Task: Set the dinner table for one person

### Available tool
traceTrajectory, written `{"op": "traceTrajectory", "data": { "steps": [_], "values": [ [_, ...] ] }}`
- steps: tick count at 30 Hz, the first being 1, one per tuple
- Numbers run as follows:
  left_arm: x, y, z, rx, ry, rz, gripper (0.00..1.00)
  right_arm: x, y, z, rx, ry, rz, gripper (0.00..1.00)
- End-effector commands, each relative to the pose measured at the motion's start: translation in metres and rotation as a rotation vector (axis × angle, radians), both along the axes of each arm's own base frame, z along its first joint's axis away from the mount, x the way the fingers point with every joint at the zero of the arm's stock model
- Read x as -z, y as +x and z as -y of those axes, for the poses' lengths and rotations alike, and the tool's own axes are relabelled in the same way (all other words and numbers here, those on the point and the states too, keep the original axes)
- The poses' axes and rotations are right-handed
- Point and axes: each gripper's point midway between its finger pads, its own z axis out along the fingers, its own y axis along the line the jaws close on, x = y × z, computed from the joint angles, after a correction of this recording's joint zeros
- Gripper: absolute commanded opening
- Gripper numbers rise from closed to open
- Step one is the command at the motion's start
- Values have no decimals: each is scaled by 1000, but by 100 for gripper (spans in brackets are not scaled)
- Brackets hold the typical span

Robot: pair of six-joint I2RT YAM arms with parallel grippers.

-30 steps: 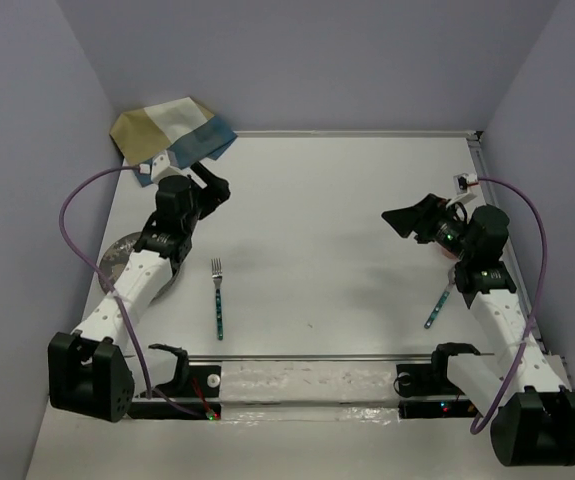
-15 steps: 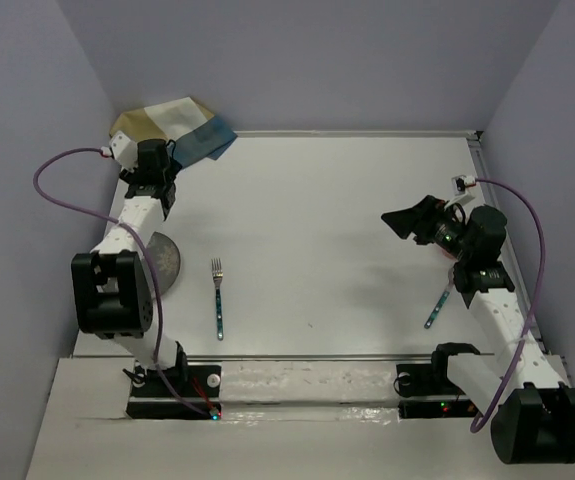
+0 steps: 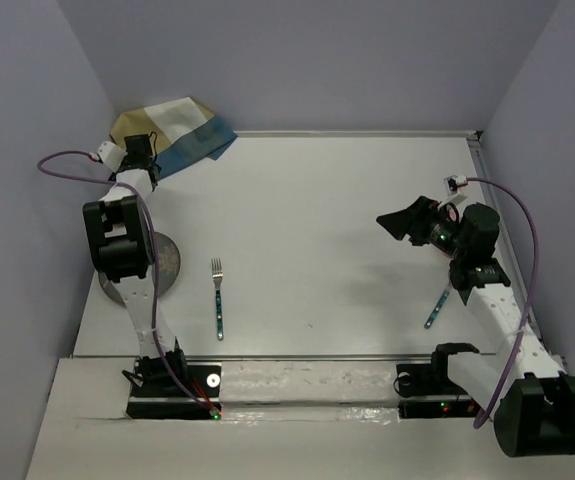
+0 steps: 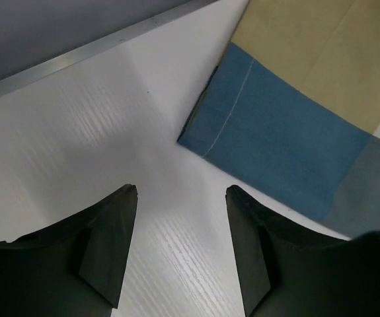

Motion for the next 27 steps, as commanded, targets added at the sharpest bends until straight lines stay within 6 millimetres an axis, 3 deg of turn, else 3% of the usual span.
{"op": "traceTrajectory", "data": {
  "steps": [1,4,9,13,16,17,19,20,21,26,27],
  "values": [
    [-19,12,-15,-57,11,28,66,-15,3,-6,-23,-18,78,80],
    [0,19,-17,-62,2,-8,67,-16,4,-5,-21,-21,81,80],
    [14,32,-15,-35,-20,-37,68,-13,5,-8,-31,-24,74,80],
    [24,40,-17,-29,-19,-78,68,-11,6,-11,-39,-26,65,79],
    [20,46,-21,-38,-8,-81,68,-8,6,-14,-50,-27,54,79],
    [31,43,-21,-37,-9,-118,68,-9,6,-14,-50,-27,56,79],
    [24,50,-25,-45,-2,-115,67,-9,7,-13,-47,-29,55,79],
    [35,50,-25,-45,-6,-140,67,-10,7,-13,-46,-29,58,79],
    [28,53,-26,-42,-2,-141,64,-10,7,-13,-44,-31,58,79],
    [39,56,-28,-27,3,-179,47,-11,6,-11,-31,-35,64,79],
    [38,57,-29,-20,6,-178,34,-12,7,-10,-25,-37,65,79]
  ]
}}
